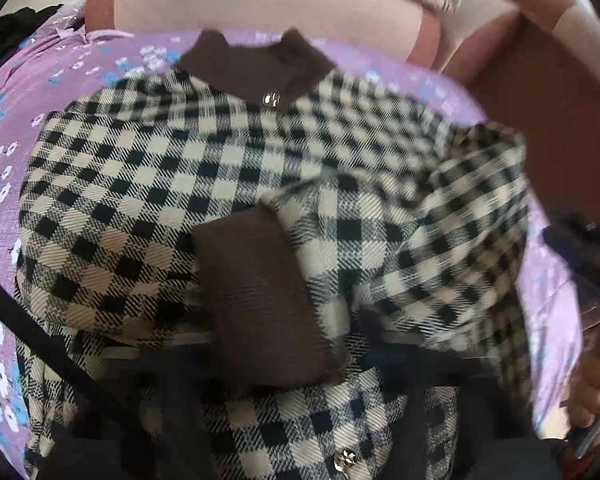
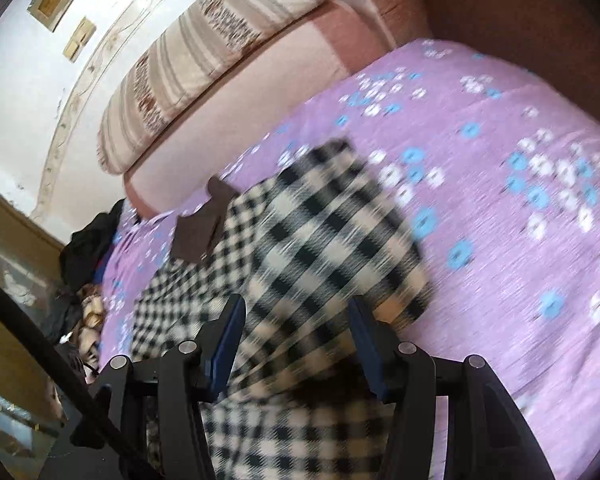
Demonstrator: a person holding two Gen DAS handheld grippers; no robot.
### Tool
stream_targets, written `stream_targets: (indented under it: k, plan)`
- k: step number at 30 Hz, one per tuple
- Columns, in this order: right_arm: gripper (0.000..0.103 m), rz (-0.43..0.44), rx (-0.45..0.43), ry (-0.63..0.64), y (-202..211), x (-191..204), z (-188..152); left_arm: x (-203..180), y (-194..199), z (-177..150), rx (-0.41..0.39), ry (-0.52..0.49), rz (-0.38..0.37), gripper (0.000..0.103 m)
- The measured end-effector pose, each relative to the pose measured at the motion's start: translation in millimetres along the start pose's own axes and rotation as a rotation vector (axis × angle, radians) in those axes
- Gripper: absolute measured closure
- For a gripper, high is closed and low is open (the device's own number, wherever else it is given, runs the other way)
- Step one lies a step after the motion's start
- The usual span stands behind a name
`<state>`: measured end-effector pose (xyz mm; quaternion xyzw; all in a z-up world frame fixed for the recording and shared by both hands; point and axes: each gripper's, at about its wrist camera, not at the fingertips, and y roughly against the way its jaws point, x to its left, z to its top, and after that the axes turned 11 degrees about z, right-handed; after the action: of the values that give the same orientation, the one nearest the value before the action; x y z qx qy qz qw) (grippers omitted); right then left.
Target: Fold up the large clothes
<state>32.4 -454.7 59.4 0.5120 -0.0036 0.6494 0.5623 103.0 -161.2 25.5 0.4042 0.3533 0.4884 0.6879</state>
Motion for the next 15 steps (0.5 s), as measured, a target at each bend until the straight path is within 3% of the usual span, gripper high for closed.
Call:
stream_targets:
  k: [3,7,11,15]
  plan:
    - [0.045,-0.014,-0.020,0.002,7,-6,6,8,16,10,-0.037,0.056,-0.042,0.092]
    - [0.045,-0.040,-0.050,0.051,12,-2,10,30,65,30,-0.189,0.089,-0.027,0.092]
    - [0.045,-0.048,-0.054,0.125,3,15,12,62,90,43,-0.288,0.100,0.078,0.092]
    - [0.046,-0.062,-0.010,0.203,-25,40,8,106,66,49,-0.244,0.161,0.175,0.092]
